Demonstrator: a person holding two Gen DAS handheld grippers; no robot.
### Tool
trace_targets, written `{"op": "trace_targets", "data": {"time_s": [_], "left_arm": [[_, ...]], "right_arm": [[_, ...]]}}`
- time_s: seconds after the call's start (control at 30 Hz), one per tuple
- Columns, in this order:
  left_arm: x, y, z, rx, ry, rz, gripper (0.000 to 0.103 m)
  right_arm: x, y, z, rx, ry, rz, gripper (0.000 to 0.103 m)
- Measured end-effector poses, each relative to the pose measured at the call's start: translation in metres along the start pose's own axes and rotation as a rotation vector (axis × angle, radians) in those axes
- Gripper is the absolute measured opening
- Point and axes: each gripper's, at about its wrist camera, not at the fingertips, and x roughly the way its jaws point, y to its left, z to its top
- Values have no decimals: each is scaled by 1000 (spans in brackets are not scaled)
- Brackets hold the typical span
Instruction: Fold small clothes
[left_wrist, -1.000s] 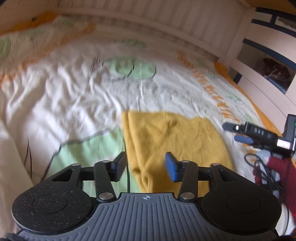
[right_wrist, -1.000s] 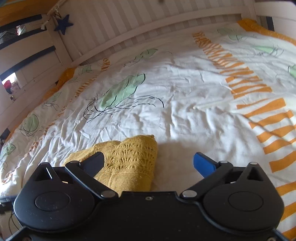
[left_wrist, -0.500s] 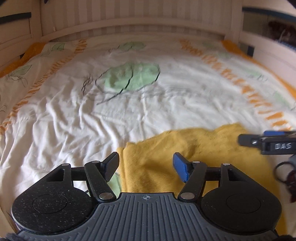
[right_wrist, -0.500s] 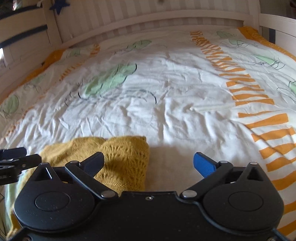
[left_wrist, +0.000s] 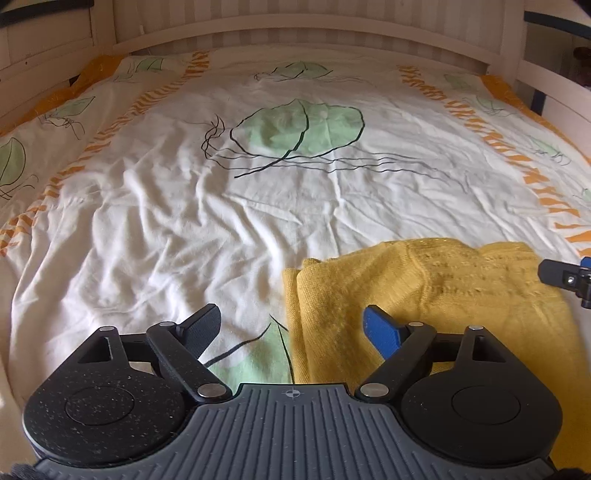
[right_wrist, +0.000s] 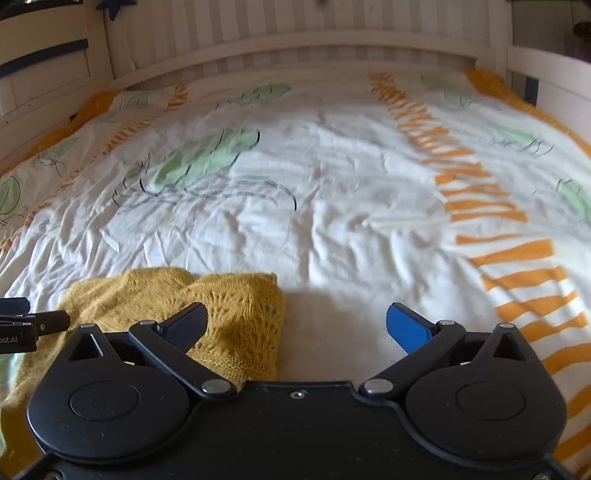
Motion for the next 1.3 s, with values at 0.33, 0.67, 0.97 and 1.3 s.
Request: {"op": "trace_targets", "data": {"time_s": [0.33, 0.67, 0.97, 1.3], "left_arm": [[-68, 2, -15, -71, -62, -56, 103], [-106, -21, -39, 10, 23, 14, 101], [-124, -43, -54, 62, 33, 87, 101], [-133, -44, -65, 30, 91, 64, 101]], "right_arm": [[-77, -2, -14, 67, -44, 30, 103], [-123, 8, -44, 105, 14, 119, 102], [-146, 17, -58, 105, 30, 38, 102], [-158, 19, -71, 125, 55, 45, 102]]}}
